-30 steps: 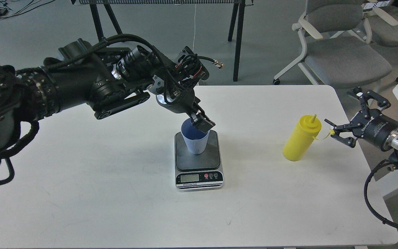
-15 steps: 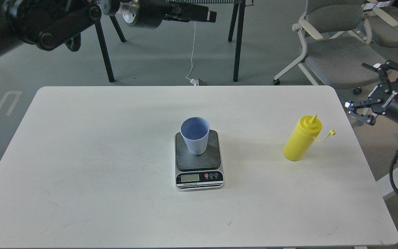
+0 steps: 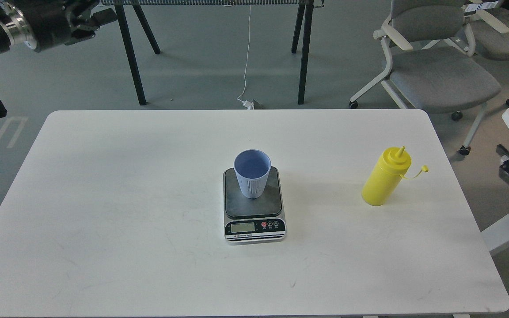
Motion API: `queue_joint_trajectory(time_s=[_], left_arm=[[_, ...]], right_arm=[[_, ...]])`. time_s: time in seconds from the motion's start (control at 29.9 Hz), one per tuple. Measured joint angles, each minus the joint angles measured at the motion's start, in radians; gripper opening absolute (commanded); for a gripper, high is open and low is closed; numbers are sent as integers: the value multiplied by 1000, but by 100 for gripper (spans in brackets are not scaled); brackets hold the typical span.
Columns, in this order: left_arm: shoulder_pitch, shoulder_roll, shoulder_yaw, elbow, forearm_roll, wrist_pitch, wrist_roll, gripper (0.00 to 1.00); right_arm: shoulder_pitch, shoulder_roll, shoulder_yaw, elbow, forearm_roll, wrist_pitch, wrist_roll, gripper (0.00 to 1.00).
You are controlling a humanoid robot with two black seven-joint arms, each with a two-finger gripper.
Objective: Pour seasoning into cup on scale with both arms
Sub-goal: 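Move the right gripper to the yellow squeeze bottle and grasp it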
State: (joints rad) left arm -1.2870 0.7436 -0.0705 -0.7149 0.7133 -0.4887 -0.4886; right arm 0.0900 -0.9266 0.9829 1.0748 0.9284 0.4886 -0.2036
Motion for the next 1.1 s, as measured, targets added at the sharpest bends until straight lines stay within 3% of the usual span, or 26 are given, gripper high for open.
queue_joint_trajectory(time_s=[0.17, 0.33, 0.53, 1.1], left_arm=[[53, 33, -8, 0, 0, 0, 0, 99], [64, 39, -8, -5, 0, 0, 0, 99], [68, 43, -8, -14, 0, 0, 0, 99], [104, 44, -8, -14, -1, 0, 0, 99]], right_arm=[[-97, 96, 4, 56, -1, 0, -15, 99], [-115, 163, -3, 100, -7, 0, -73, 99], [-116, 229, -8, 110, -21, 0, -108, 99], [-31, 358, -10, -51, -109, 0, -113, 99]])
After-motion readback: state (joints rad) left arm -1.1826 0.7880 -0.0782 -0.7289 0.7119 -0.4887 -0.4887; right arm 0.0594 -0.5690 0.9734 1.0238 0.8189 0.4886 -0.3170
